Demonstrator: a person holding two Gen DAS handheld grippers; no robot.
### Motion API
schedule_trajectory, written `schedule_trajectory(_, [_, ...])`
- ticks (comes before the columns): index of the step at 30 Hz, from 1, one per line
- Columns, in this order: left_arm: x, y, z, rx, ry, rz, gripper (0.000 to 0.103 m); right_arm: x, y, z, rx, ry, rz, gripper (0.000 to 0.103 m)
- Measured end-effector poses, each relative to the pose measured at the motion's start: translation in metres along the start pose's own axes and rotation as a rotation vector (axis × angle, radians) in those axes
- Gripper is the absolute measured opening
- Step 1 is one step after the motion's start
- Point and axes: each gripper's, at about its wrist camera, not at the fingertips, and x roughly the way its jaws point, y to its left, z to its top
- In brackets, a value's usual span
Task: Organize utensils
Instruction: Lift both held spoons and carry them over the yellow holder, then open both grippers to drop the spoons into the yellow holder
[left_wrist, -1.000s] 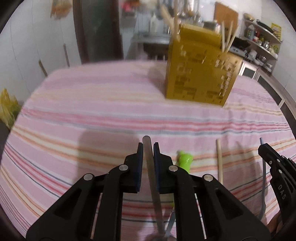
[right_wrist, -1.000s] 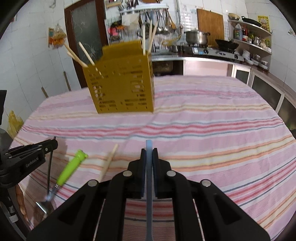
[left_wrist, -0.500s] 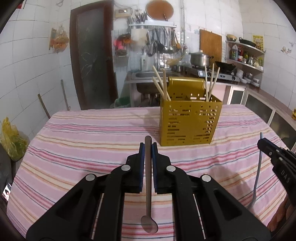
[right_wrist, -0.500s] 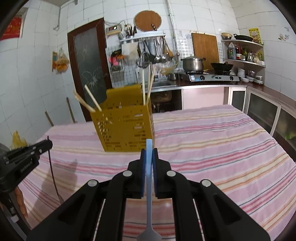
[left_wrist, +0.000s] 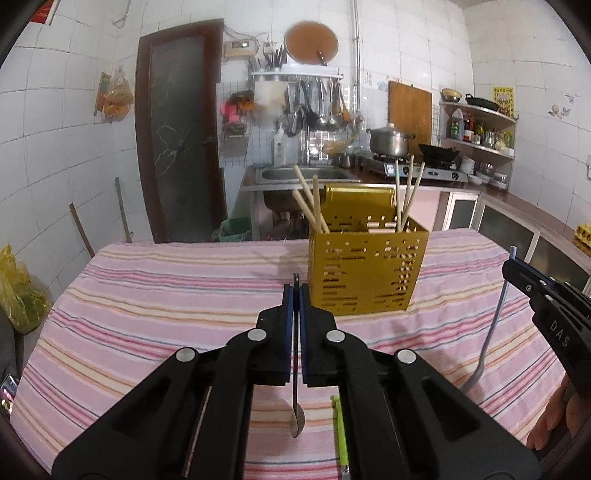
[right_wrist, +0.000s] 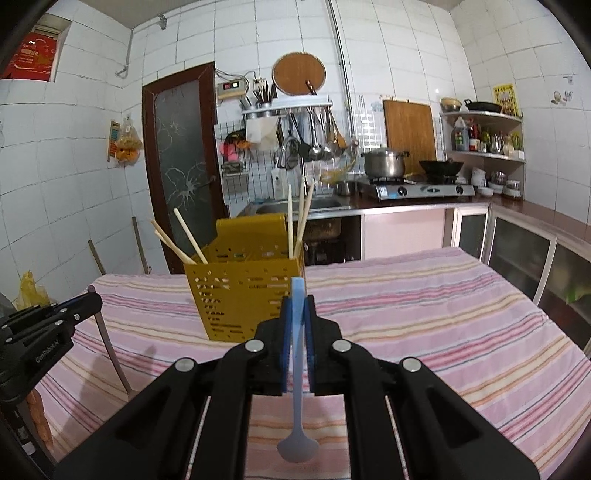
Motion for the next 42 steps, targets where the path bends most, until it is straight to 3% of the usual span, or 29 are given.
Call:
schedule_trajectory(8, [0.003,0.006,0.039,-0.055,-0.050,-0.049,0.002,-0.005,0.010,0.043,-0.027,-0.084,0.016,0.007])
schedule_trajectory(17, [0.008,-0.004,0.126,-0.090,-0.185,-0.115,0.002,0.013,0.014,0.117,-0.026,-0.191,0.020,0.007])
schedule_trajectory(23, [0.045,-0.022,0.163,-0.073,-0.237,-0.144,0.002,0.048,0.018,0.153,-0.013,-0.215,0.038,0.007])
schedule_trajectory(28, [0.101,-0.028,0.168,-0.068,-0.216,-0.141,0.002,0.088,0.019,0.151,0.007,-0.190,0.054,0.007])
schedule_trajectory(33, [0.149,-0.024,0.147,-0.073,-0.141,-0.150,0.002,0.131,0.016,0.126,0.012,-0.115,0.062,0.007])
schedule_trajectory(36, [0.168,-0.022,0.134,-0.067,-0.073,-0.156,0.002,0.143,0.014,0.113,0.010,-0.073,0.057,0.007])
schedule_trajectory(39, [0.169,-0.016,0.128,-0.083,-0.056,-0.152,0.002,0.151,0.012,0.106,0.009,-0.022,0.045,0.008])
schedule_trajectory(41, [0.163,-0.011,0.129,-0.098,-0.044,-0.164,0.010,0.148,0.010,0.104,0.008,0.003,0.024,0.009])
schedule_trajectory(42, [0.157,-0.009,0.131,-0.097,-0.038,-0.163,0.017,0.146,0.007,0.104,0.008,0.013,0.011,0.020])
